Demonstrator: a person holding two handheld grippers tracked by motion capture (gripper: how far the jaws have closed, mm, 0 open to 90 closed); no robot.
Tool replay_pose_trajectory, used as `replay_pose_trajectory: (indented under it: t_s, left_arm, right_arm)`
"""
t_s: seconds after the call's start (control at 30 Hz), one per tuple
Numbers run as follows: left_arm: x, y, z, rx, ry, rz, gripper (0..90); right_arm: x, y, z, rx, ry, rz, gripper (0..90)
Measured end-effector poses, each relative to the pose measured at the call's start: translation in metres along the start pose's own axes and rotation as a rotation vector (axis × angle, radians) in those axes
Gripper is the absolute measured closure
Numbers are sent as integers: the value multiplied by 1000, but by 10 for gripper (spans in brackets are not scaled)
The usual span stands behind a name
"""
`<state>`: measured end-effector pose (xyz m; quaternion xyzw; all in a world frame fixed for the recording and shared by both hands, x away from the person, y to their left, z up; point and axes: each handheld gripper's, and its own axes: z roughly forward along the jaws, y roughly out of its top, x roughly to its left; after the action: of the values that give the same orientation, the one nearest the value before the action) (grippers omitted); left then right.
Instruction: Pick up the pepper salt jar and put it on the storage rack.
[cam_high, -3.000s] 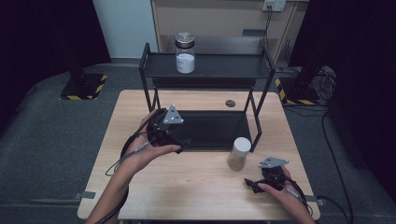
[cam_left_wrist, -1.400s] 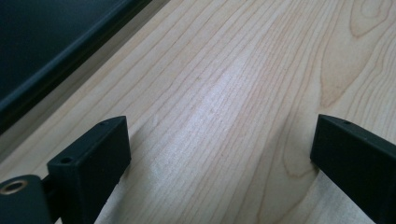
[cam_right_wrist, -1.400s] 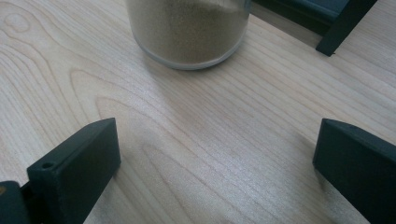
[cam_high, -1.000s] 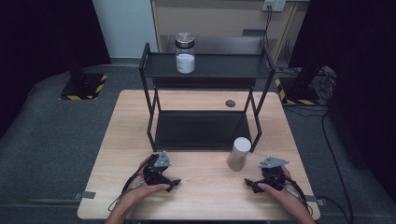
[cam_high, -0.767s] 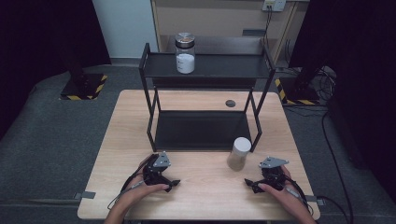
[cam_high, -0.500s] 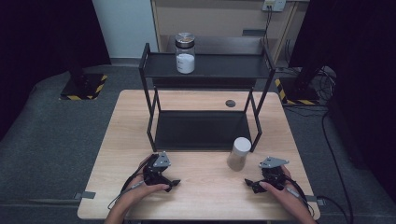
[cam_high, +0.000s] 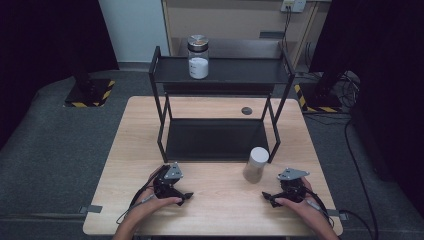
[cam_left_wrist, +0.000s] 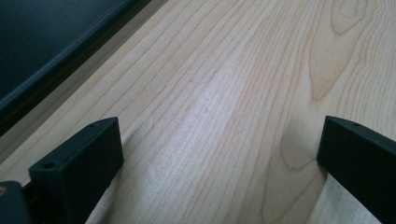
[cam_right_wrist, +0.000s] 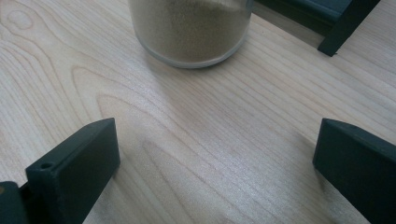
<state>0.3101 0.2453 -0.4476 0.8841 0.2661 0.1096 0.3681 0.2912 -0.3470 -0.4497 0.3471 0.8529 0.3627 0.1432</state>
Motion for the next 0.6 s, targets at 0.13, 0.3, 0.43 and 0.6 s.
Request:
replay_pose_trajectory:
  t_s: [0.13,0.3,0.43,0.6]
  left_arm:
    - [0,0,0,0,1,-1,0]
    - [-2,0,0,1,6,-5,0]
    - [-3,0,0,1,12,-11,0]
    - [-5,0,0,0,16,-17,0]
  right_arm:
    - [-4,2,-2,4,12,10,52]
    - [-7,2,-13,-27,20,20,61]
    - [-12,6,-22,-45,38,21,80]
    - [-18,11,-31,-75,65,25,95]
